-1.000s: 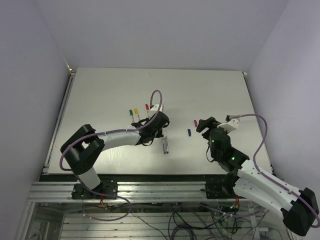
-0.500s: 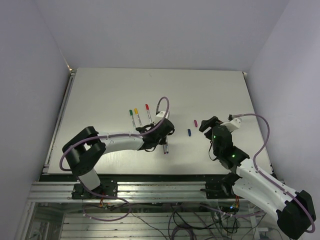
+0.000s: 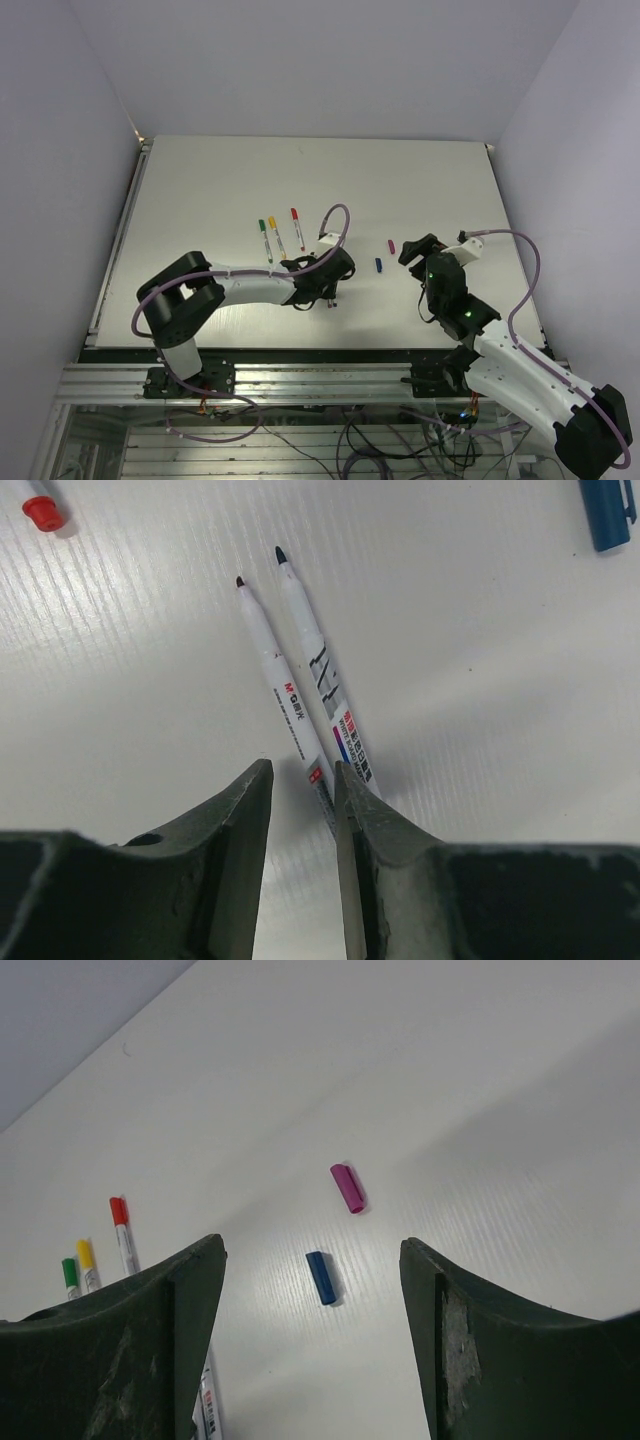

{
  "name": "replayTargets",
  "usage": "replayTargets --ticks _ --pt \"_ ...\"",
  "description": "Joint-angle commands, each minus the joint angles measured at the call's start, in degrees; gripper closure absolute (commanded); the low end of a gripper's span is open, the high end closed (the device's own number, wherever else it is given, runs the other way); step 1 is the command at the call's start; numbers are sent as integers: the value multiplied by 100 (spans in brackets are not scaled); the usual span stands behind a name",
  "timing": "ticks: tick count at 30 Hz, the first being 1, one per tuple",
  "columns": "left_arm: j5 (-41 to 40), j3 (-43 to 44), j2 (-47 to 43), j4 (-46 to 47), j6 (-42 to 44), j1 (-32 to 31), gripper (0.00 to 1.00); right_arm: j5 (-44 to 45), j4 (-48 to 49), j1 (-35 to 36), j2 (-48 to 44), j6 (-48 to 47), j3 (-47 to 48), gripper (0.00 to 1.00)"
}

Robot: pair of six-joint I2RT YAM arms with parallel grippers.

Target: Insert the pens into the pen caps

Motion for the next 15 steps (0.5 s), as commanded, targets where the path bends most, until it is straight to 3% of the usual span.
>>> replayTargets --ticks 1,15 --pt "-18 168 177 -77 -62 -40 59 -42 -70 -37 8 74 -61 30" --pt "8 278 539 -287 -151 -40 60 -78 -82 -36 -55 72 -95 31"
